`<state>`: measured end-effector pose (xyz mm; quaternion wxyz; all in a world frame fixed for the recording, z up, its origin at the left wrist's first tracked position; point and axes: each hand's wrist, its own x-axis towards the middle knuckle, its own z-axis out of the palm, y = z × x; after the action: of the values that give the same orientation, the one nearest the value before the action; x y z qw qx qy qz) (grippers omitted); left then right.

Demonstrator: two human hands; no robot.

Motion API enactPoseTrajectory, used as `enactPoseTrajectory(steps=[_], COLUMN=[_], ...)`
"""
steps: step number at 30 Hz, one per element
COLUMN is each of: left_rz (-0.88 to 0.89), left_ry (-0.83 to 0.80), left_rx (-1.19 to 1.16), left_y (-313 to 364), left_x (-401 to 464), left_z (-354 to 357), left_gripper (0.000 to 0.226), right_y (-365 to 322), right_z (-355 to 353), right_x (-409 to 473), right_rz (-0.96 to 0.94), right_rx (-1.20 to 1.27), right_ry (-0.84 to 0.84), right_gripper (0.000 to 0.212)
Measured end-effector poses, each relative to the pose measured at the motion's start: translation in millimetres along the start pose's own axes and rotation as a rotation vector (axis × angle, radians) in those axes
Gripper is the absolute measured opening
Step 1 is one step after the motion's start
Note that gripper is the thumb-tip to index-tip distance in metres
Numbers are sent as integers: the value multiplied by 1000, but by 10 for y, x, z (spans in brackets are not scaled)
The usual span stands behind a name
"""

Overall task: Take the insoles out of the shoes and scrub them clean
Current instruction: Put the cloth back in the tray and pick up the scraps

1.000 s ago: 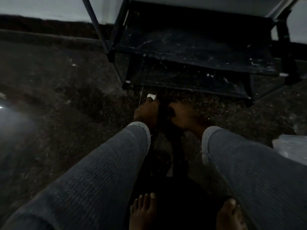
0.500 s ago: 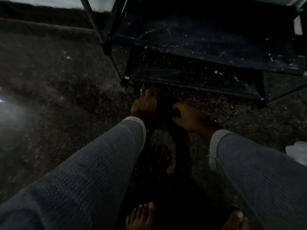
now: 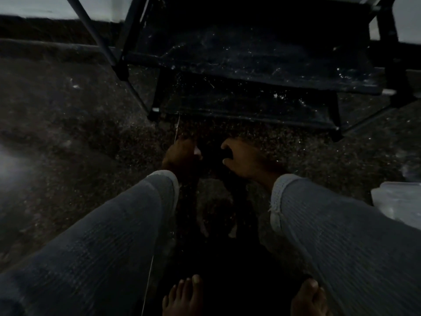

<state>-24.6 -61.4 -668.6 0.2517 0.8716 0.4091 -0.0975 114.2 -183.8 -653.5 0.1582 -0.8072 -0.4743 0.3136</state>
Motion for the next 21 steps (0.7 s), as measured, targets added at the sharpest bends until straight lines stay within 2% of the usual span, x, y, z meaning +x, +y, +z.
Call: enactPoseTrajectory(steps=[1,4,6,8,13,18,21], left_rz=[-38,-173,-227,-246,-150,-44,-48], left_ry=[-17,-206,-284,-320,-376,-518,-526], left_rx=[-203,-943,-1208,-1330,-1359,-1072,-1025], left_y=[24,300,517,747,1339,1926,2279], left_x=[26,19,8,3,-90,-272,-392], left_z=[24,23,15,2,-95,-86,29], left_gripper=[22,21,18,14,14,17,18], right_y=[6,67,141,236,478,811,1038], right_z=[-4,-110,-227,-356,-731,-1106,-1333], right_x=[-3,-70,-166,-278,-648,-1104,-1285], right_rz=[-4,-11,-30,-35,-17,13,54], right_rx=[13,80,144,212,274,374,349], right_ry=[-2,12,30,82,264,347,339], right_gripper=[39,40,39,33,29,24,20])
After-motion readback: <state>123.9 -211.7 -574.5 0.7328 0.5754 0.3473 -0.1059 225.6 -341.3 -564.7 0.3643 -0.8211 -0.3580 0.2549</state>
